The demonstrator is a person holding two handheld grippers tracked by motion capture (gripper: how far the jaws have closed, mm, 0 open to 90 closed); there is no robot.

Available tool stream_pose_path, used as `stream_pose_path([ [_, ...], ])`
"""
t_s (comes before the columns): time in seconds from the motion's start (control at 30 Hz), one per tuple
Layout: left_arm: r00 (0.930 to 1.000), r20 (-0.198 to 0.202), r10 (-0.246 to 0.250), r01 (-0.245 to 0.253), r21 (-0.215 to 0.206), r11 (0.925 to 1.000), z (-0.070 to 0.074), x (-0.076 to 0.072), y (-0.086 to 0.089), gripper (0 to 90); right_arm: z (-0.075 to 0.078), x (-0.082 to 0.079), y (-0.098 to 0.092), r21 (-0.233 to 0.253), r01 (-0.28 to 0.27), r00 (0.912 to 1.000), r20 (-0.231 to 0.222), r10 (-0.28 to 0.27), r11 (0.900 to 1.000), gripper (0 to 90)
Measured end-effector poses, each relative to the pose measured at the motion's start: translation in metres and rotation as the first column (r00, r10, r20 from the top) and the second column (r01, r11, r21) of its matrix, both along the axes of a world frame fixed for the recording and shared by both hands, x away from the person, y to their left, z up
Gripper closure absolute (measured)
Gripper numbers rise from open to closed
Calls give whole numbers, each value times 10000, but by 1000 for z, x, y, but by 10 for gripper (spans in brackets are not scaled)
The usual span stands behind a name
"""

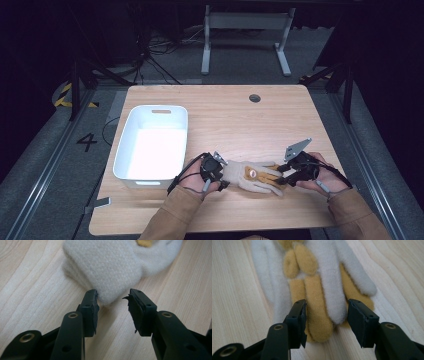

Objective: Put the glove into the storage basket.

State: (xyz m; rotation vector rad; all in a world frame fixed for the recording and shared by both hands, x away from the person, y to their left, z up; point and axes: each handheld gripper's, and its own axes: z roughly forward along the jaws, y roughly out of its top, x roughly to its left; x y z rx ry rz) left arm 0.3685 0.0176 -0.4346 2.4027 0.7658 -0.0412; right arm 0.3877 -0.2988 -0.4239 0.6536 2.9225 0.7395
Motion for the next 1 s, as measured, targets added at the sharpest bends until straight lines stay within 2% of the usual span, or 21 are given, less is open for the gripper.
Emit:
stream_pose_path([
  [0.03,10000,19,11,-11,19,10000,0,0,0,609,-2,0,1,-52,-2,10000,-43,2,10000,513],
  [0.1,9999,125,79,-80,72,9999,0,0,-1,635,-4,0,1,-285,-143,9999,-20,143,9995,632],
  [0.17,9998,203,85,-87,93,9999,0,0,-2,729,-3,-1,2,-345,-210,9998,38,211,9992,749],
  [0.23,9998,162,77,-77,26,10000,2,0,-1,816,-1,-2,2,-397,-196,9996,177,203,9990,794],
  [0.33,9998,159,75,-77,104,9999,2,0,0,865,-2,-3,3,-524,-255,9994,214,267,9983,812],
  [0.53,9996,295,34,-38,137,9999,6,-2,-1,890,6,-5,4,-504,-266,9994,208,277,9984,821],
  [0.8,9995,275,-173,176,-78,9998,12,-6,-2,890,29,-6,-4,-104,152,9962,854,-143,9998,823],
  [1.0,9997,141,-198,198,-37,9998,9,-8,-4,890,35,0,-3,-46,627,9904,1240,-616,9980,808],
])
